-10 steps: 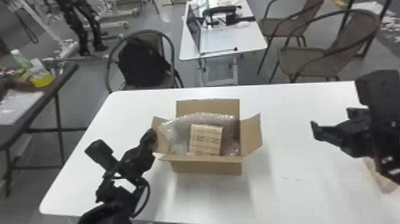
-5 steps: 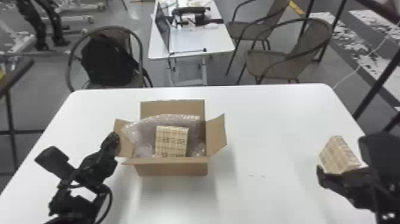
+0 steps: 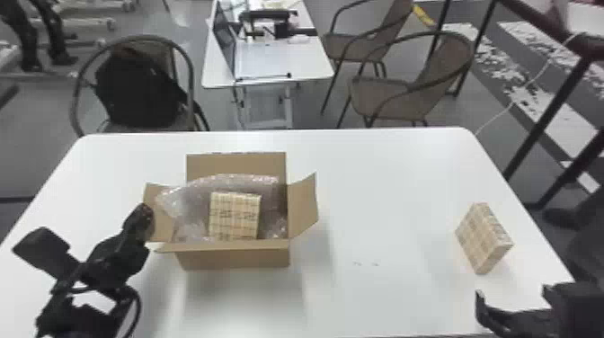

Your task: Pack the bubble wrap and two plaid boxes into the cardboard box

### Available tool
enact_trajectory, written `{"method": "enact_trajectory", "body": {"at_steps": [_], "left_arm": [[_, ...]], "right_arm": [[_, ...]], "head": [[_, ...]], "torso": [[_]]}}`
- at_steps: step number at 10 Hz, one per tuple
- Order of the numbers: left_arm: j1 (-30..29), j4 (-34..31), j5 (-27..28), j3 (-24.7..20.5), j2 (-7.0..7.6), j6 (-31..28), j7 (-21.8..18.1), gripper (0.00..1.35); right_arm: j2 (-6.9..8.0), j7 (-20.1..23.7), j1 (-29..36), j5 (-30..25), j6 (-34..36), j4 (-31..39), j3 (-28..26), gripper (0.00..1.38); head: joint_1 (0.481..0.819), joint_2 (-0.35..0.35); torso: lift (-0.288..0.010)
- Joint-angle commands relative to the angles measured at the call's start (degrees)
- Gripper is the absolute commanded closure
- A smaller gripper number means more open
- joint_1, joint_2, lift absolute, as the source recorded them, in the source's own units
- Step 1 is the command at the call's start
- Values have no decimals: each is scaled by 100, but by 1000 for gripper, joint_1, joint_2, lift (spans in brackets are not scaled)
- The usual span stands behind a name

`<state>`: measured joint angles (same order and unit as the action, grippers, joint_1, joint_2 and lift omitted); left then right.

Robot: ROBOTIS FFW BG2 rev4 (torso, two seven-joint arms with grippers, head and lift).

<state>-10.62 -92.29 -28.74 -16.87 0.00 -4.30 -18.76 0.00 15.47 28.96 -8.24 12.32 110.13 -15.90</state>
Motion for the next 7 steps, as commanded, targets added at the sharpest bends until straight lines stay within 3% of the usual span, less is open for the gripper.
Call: {"method": "enact_trajectory", "body": {"at_steps": [1,3,5,7], "left_arm": [[-19,9,0,8,-15,-9,4,1210],[-27,9,0,0,-15,-18,4,1210],[-27,18,0,17,-15,-27,4,1210],[-10,44,0,35,-15,-27,4,1210]], "right_arm": [[6,-9,-285,174,-239,-492,-195,105],[-8,141,-751,464,-239,-1108,-370,105],[-290,598,-1410,543,-230,-1705,-318,105],[-307,853,-1894,297,-230,-2022,-291,105]], "head": [[695,-14],[695,-37],[695,-44],[695,-37]], "torso": [[-87],[-87],[-87],[-87]]}}
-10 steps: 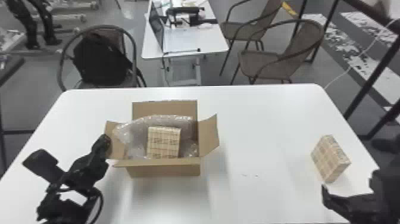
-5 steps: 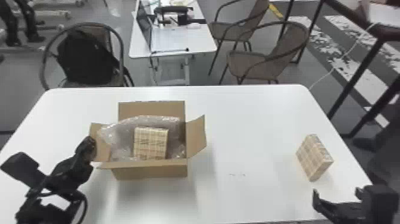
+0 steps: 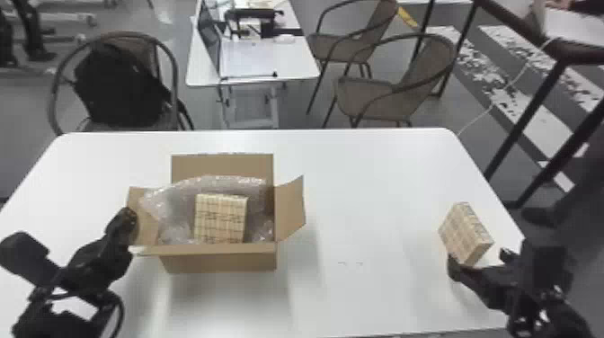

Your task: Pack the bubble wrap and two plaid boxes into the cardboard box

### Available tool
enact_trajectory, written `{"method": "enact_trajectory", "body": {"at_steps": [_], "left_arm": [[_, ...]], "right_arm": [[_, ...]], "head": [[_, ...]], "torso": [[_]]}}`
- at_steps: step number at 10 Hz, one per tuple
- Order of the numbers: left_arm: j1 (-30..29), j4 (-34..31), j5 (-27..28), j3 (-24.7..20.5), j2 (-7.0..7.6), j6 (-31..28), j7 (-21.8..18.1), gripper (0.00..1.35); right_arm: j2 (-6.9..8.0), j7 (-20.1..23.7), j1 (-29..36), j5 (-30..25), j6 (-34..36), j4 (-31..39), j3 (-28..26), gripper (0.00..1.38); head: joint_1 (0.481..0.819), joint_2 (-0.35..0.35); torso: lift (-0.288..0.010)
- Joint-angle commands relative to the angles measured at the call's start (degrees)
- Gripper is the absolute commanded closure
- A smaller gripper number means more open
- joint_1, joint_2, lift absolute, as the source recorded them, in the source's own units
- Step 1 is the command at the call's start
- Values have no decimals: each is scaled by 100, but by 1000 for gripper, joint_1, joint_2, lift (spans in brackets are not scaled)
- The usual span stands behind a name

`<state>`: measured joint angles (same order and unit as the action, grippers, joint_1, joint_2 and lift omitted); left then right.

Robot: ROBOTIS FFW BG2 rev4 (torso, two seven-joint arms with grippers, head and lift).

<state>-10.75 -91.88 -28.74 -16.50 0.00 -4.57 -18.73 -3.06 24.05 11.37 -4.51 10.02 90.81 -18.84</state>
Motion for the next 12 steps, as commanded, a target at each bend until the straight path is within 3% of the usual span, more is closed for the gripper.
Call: {"method": "enact_trajectory", "body": {"at_steps": [1,2,3,4,5,9,11,12], "left_arm": [[-6,12,0,-11,-15,0,1,1210],[-15,12,0,-2,-15,-9,1,1210],[-15,21,-9,-2,-15,-9,1,1210],[-15,30,-26,7,-15,-9,1,1210],[-6,30,-26,24,-15,-18,1,1210],[-15,39,-44,16,-15,-9,1,1210],[-15,39,-44,24,-15,-9,-8,1210],[-15,39,-44,33,-15,-9,-17,1210]], "right_arm": [[-37,171,-364,-173,0,-300,12,105],[-72,223,-513,-243,0,-441,91,125],[-133,232,-628,-243,0,-538,196,378],[-169,232,-724,-252,0,-599,249,776],[-160,241,-759,-252,0,-599,266,907],[-37,232,-601,-270,35,-353,302,983],[51,232,-452,-94,88,165,548,1032],[51,223,-425,143,299,754,943,1032]], "head": [[695,-36],[695,-31],[695,-25],[695,-19],[695,-17],[695,-8],[695,3],[695,18]], "torso": [[-87],[-87],[-87],[-87],[-87],[-87],[-87],[-87]]}}
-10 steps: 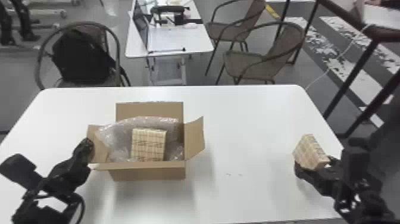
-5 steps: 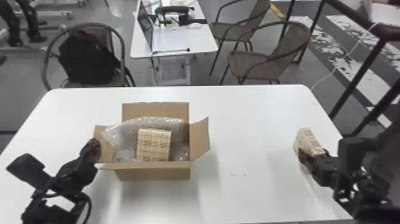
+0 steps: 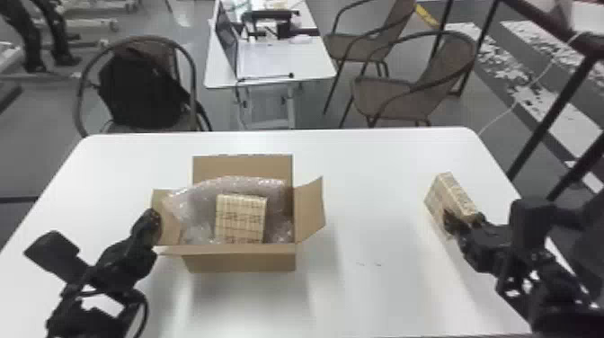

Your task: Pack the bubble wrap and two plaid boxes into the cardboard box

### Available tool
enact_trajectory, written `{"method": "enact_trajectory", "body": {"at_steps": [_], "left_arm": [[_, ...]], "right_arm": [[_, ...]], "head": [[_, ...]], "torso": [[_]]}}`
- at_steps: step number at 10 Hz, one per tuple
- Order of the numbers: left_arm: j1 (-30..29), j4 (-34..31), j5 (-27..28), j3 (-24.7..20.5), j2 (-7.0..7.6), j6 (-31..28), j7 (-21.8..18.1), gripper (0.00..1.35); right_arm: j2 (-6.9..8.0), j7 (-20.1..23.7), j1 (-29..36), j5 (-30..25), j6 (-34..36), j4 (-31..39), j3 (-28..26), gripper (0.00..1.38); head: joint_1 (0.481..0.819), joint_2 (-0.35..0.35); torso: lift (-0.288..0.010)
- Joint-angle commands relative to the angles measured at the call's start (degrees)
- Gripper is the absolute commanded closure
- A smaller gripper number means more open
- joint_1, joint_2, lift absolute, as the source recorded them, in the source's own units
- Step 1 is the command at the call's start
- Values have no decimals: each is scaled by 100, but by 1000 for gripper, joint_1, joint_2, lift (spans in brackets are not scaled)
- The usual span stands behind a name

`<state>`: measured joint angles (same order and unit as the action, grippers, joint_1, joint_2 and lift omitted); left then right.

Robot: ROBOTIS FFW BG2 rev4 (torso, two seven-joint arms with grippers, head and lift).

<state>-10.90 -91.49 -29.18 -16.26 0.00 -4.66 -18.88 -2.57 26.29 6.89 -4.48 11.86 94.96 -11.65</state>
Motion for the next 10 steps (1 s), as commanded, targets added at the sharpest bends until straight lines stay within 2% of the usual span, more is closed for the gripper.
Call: {"method": "enact_trajectory", "body": {"at_steps": [1,2,3,4,5,7,10], "left_arm": [[9,0,0,17,-15,0,-2,1210],[35,35,0,35,-15,0,-2,1210],[62,53,-9,79,-15,0,-2,1210],[97,79,-9,123,-15,-9,-2,1210],[115,114,-9,158,-15,-18,-2,1210],[176,149,-35,219,-15,-27,-2,1210],[264,220,-176,448,-15,-79,-2,1210]], "right_arm": [[2,7,-100,544,448,778,672,1032],[-77,42,-311,799,633,1095,1068,1032],[-227,42,-522,1036,888,1367,1446,1032],[-376,78,-733,1441,1055,1455,1789,1032],[-464,253,-979,1748,1494,1455,2035,1032],[-429,948,-1419,2408,2391,796,2290,1032],[-297,1484,-1735,2829,3006,119,2588,1032]], "head": [[695,49],[695,75],[695,131],[695,173],[695,211],[695,264],[695,320]], "torso": [[-87],[-87],[-87],[-87],[-87],[-87],[-87]]}}
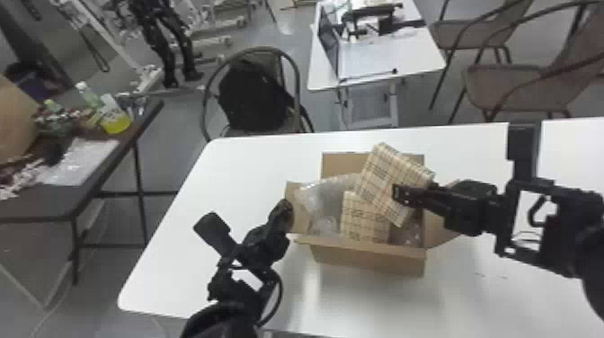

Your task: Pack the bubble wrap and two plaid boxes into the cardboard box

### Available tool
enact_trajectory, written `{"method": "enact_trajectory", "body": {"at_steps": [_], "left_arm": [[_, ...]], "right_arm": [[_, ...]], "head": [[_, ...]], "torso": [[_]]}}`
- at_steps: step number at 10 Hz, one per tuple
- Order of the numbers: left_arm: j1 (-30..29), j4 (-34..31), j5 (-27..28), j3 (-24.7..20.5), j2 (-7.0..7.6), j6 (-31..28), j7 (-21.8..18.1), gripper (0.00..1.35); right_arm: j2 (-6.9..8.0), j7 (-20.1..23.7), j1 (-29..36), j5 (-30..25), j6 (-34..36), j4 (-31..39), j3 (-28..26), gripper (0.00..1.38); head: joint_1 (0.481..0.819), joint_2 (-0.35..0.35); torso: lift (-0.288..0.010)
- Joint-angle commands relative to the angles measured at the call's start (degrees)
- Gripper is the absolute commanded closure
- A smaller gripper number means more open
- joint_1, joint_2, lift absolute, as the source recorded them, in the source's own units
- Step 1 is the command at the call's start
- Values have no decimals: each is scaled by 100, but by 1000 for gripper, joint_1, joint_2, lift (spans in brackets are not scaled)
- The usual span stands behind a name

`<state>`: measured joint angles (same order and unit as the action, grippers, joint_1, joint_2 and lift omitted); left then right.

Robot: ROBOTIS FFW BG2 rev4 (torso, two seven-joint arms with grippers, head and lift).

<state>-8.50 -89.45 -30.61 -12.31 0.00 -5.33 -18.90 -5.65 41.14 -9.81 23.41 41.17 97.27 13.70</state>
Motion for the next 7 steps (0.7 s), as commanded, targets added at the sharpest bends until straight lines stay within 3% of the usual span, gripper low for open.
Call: {"method": "enact_trajectory", "body": {"at_steps": [1,2,4,5,7], "left_arm": [[77,42,-103,176,-15,-64,-17,1210],[129,95,-138,281,-15,-47,-35,1210],[147,121,-156,264,-15,-3,-61,1210],[138,112,-165,229,-15,24,-70,1210],[138,103,-138,132,-15,68,-70,1208]], "right_arm": [[11,132,-170,190,128,-305,151,1032],[11,219,-240,269,163,-437,239,1012],[11,255,-240,207,198,-437,265,311],[11,246,-161,23,198,-314,133,137],[20,132,58,-232,163,56,-271,125]], "head": [[695,331],[695,331],[695,326],[695,326],[695,318]], "torso": [[-87],[-87],[-87],[-87],[-87]]}}
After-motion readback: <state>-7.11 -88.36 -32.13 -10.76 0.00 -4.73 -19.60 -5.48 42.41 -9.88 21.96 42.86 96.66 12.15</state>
